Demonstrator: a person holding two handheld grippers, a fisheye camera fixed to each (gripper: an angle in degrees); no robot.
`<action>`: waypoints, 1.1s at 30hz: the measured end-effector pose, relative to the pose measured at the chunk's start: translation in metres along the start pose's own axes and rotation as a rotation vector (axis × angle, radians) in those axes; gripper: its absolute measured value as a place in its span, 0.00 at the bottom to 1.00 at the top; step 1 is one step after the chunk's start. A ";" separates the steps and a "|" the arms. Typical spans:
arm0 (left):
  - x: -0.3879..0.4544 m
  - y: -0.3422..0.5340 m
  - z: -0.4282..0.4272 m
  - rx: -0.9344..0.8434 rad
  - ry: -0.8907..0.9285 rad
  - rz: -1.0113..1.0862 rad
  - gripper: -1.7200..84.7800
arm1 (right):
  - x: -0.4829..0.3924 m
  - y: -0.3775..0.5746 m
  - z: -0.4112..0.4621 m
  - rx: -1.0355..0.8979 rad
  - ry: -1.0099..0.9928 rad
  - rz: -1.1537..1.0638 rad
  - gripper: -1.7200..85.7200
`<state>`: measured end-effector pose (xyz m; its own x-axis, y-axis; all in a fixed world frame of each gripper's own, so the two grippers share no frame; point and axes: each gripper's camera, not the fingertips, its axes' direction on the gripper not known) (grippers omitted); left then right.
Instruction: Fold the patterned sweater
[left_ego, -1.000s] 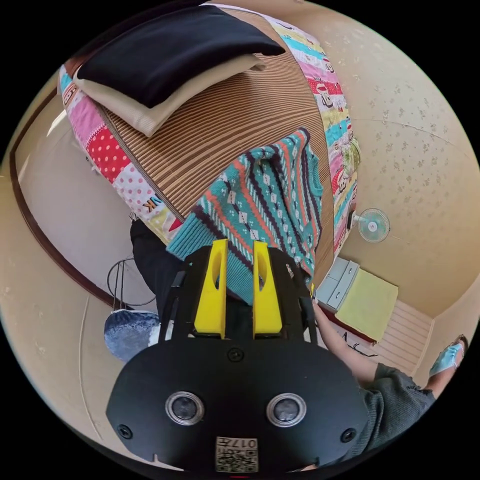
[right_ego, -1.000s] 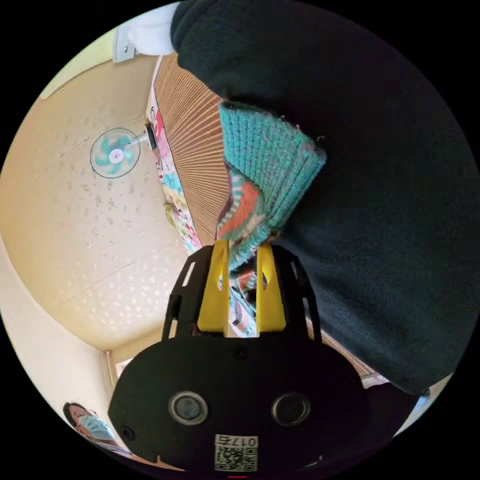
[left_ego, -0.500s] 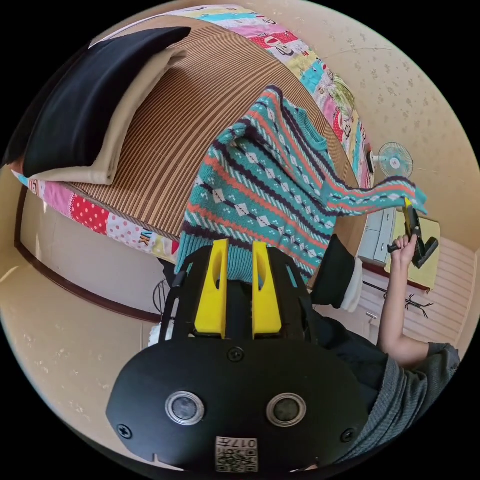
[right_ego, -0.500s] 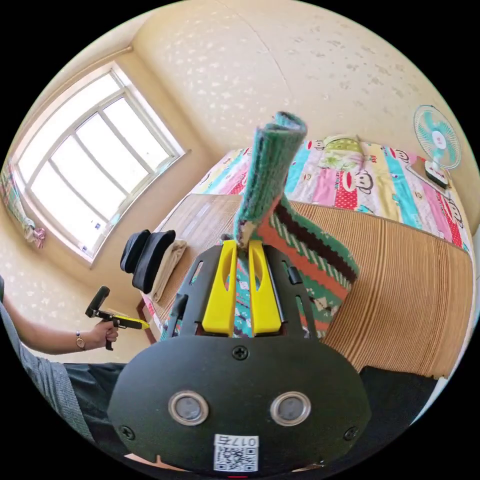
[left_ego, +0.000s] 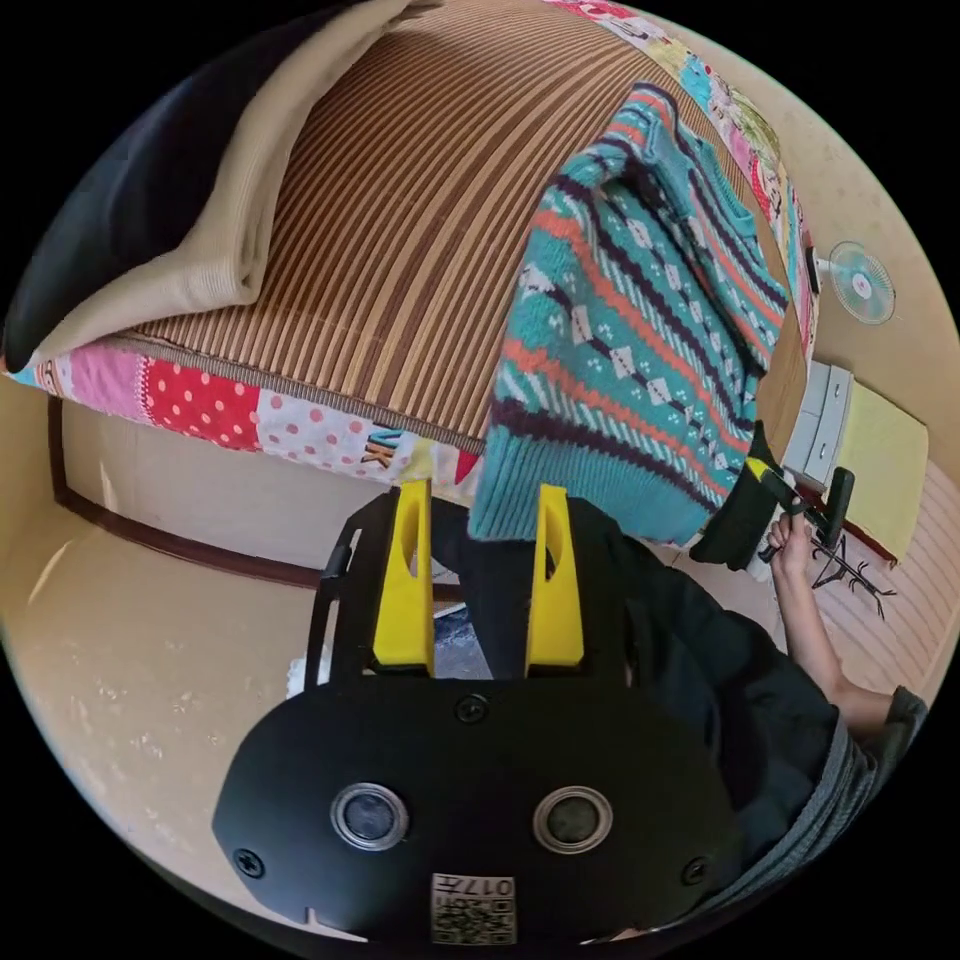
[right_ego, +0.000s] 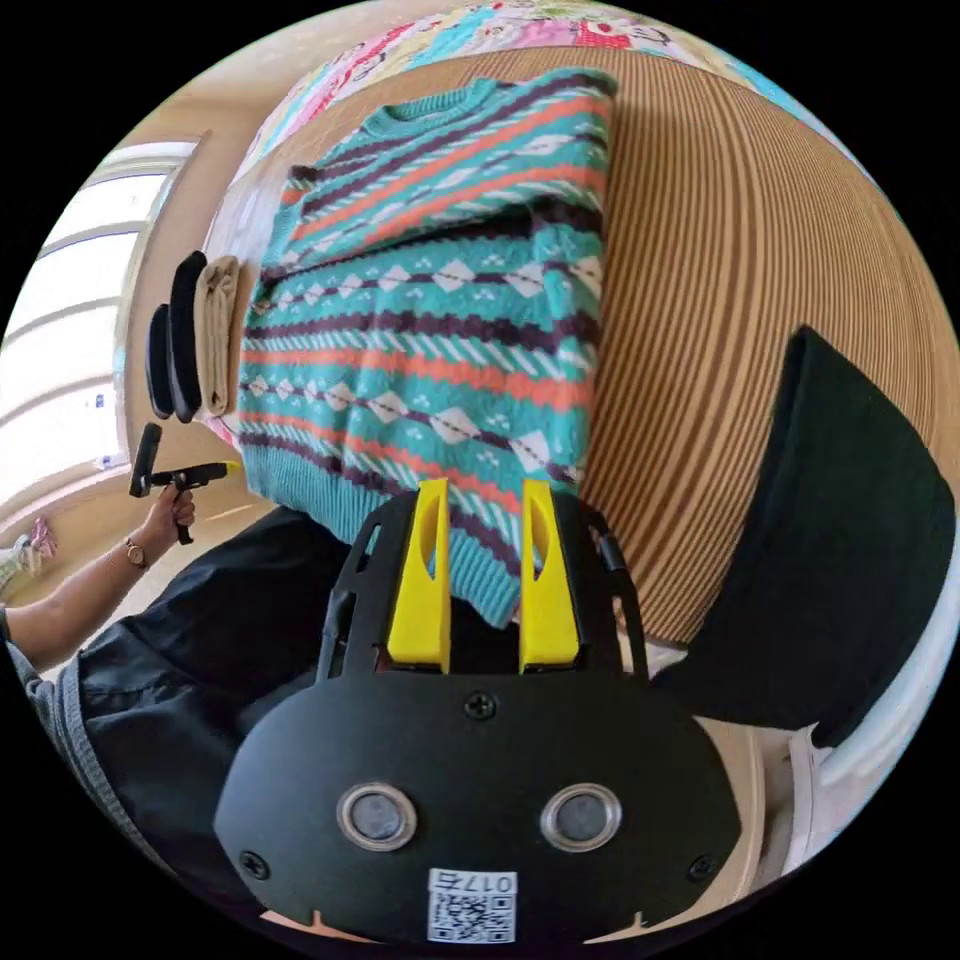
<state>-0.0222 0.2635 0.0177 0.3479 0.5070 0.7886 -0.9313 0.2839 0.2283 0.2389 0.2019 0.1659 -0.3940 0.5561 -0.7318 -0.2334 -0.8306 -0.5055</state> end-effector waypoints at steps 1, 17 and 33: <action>-0.003 -0.003 0.003 -0.017 -0.004 0.007 0.19 | 0.019 0.015 0.007 -0.056 0.021 0.056 0.16; -0.038 -0.048 -0.080 -0.334 0.729 0.321 0.07 | 0.130 0.088 -0.047 0.115 -1.055 -0.032 0.06; -0.071 -0.088 -0.148 0.354 1.213 -0.234 0.07 | 0.198 0.008 -0.084 0.729 -1.415 0.562 0.05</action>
<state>0.0513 0.3229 -0.1436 0.2077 0.9403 -0.2697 -0.7475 0.3304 0.5762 0.2339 0.3080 -0.0213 -0.9016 0.0836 0.4245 0.0299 -0.9668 0.2539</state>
